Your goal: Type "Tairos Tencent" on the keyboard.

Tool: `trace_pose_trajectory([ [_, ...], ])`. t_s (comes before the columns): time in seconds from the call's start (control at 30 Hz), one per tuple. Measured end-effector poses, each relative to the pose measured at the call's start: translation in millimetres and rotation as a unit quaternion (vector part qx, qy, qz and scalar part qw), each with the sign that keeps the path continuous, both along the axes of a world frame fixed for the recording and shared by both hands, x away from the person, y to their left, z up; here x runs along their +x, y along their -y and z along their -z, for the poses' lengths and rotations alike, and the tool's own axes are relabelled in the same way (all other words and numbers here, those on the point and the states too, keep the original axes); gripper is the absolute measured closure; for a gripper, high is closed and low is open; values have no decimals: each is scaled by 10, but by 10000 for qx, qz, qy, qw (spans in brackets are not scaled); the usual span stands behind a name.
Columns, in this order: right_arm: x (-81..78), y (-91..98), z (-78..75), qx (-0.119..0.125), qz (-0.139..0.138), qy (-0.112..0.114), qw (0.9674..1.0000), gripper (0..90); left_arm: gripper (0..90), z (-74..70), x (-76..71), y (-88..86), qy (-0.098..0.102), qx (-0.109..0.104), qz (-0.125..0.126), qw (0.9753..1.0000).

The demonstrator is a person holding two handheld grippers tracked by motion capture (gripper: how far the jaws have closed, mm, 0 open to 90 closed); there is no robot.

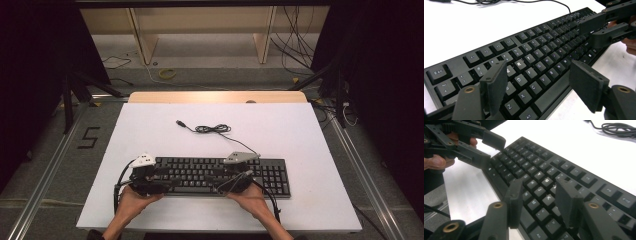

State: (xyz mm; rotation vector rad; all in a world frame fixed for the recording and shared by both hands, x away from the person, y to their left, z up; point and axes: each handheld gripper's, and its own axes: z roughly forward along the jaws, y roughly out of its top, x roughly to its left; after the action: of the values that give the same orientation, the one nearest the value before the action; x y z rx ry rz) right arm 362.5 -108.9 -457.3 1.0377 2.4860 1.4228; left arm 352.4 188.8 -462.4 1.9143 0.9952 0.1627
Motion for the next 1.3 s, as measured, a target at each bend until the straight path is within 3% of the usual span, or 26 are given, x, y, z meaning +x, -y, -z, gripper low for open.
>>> trace_pose_trajectory([
  [0.43, -55, 153, -24, 119, 150, -14, 9998, 422, 340, 9, 117, 112, -106, 144, 45, 9998],
  [0.7, -121, 236, -48, 168, 183, 30, 9997, 398, 555, 1, 163, 194, -58, 356, 46, 9993],
  [0.8, -144, 259, -58, 182, 186, 66, 9996, 395, 628, 21, 199, 201, -139, 384, 21, 9992],
  [1.3, -231, 348, -69, 264, 178, 166, 9994, 357, 883, 60, 351, 409, -71, 734, 187, 9971],
])
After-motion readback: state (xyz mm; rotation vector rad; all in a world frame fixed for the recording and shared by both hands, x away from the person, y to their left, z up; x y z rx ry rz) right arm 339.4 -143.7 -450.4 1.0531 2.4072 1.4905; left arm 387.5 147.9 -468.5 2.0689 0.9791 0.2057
